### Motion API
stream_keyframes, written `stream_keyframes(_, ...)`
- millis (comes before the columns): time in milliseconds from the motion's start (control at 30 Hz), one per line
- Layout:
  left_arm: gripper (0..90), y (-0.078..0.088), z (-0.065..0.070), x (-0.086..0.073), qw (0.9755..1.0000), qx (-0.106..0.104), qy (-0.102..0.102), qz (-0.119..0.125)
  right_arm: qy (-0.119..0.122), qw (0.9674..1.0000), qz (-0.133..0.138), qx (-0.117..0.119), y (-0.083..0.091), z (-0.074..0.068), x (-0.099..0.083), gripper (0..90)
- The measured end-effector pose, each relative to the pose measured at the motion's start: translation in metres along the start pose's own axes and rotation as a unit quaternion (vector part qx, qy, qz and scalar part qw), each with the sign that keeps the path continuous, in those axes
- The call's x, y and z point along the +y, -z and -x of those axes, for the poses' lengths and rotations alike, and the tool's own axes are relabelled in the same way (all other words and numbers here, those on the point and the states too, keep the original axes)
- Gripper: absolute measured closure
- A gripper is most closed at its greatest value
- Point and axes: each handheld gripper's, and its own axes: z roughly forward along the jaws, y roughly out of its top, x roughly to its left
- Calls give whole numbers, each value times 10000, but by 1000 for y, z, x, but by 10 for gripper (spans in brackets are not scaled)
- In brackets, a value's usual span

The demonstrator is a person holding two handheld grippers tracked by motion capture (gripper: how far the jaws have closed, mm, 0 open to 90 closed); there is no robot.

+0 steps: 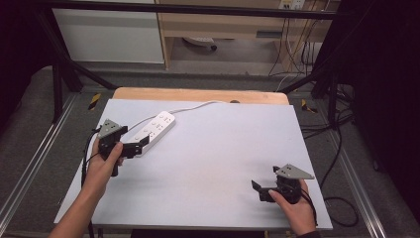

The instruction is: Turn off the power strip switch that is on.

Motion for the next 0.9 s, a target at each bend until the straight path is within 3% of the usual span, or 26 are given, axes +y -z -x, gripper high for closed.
stream_keyframes(900, 59, 45, 9, -17, 9999, -149, 78, -3, 0, 10000, -7, 11, 0, 0, 0, 36)
